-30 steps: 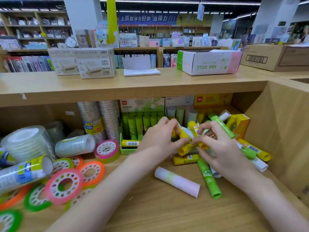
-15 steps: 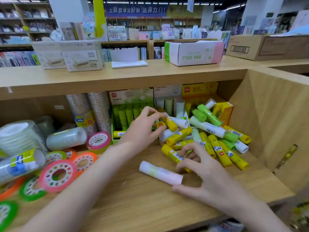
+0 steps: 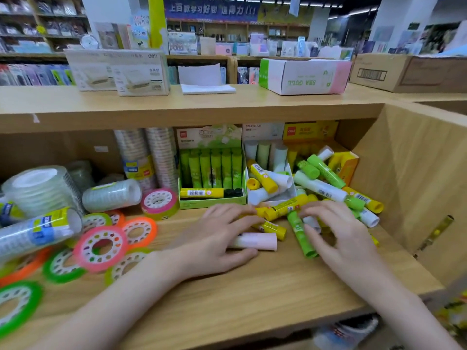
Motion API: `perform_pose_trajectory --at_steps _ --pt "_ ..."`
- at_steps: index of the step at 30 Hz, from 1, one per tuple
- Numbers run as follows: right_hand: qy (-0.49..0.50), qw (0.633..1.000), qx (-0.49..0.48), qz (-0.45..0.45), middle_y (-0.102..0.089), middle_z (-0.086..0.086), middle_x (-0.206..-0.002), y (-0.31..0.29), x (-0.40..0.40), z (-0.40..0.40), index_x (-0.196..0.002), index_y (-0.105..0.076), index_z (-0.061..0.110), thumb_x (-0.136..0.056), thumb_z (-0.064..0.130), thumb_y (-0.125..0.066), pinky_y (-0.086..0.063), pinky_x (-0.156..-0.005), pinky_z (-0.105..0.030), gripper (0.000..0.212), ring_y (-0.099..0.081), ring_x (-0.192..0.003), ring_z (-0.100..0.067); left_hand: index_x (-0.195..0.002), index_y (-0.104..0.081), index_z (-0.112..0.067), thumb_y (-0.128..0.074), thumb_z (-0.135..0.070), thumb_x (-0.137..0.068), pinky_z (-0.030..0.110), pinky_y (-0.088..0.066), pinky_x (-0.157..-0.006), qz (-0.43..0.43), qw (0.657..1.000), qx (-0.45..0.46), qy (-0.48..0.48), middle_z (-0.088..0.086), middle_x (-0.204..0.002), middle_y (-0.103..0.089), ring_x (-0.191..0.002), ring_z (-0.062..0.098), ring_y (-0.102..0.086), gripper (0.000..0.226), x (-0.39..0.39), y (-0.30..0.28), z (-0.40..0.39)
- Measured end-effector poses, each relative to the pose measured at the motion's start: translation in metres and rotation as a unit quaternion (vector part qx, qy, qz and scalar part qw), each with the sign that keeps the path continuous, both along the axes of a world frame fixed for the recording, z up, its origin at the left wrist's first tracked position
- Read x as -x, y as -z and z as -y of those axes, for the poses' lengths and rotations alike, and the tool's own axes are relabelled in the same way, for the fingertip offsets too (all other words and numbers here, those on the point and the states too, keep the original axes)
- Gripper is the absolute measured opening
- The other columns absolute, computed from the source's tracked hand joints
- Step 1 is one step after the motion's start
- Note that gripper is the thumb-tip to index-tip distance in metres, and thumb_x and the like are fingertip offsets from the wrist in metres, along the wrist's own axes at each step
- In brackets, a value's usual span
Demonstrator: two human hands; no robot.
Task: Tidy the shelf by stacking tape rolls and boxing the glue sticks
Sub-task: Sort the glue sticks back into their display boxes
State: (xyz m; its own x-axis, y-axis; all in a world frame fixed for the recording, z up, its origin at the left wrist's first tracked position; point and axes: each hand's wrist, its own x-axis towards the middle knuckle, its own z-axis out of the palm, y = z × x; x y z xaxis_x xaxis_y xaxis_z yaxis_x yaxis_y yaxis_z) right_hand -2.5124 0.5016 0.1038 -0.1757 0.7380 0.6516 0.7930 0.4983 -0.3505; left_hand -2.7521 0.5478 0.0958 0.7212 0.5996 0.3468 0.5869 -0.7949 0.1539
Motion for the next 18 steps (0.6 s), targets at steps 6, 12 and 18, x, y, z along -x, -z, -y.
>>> perform_pose_trajectory --at_steps 6,12,18 --pt "0.047 0.998 0.049 0.006 -0.054 0.013 -0.077 0.002 -0.013 0.012 -0.09 -0.061 0.022 -0.076 0.048 -0.058 -0.04 -0.072 -0.016 0.029 -0.046 -0.073 -0.005 -0.132 -0.044 -0.026 -0.047 -0.054 -0.086 0.03 -0.022 -0.102 -0.003 0.996 -0.089 -0.001 -0.002 -0.13 -0.047 -0.12 0.016 -0.039 0.054 -0.01 -0.003 -0.004" --pt "0.078 0.988 0.054 0.125 -0.047 0.016 -0.074 0.007 0.003 0.018 -0.092 -0.055 0.026 -0.068 0.053 -0.048 -0.045 -0.064 -0.032 0.036 -0.053 -0.07 -0.013 -0.135 -0.044 -0.029 -0.041 -0.051 -0.09 0.037 -0.015 -0.109 -0.027 0.992 -0.121 0.029 -0.007 -0.148 -0.035 -0.137 0.017 -0.024 0.051 -0.026 -0.002 -0.006" --pt "0.069 0.992 0.086 -0.065 -0.056 0.018 -0.08 -0.01 -0.006 0.025 -0.083 -0.055 0.029 -0.072 0.038 -0.04 -0.034 -0.064 -0.007 0.021 -0.049 -0.076 0.004 -0.13 -0.052 -0.022 -0.04 -0.05 -0.09 0.035 -0.03 -0.106 -0.034 0.995 -0.092 0.017 -0.006 -0.147 -0.037 -0.135 0.014 -0.031 0.05 -0.022 0.002 -0.006"
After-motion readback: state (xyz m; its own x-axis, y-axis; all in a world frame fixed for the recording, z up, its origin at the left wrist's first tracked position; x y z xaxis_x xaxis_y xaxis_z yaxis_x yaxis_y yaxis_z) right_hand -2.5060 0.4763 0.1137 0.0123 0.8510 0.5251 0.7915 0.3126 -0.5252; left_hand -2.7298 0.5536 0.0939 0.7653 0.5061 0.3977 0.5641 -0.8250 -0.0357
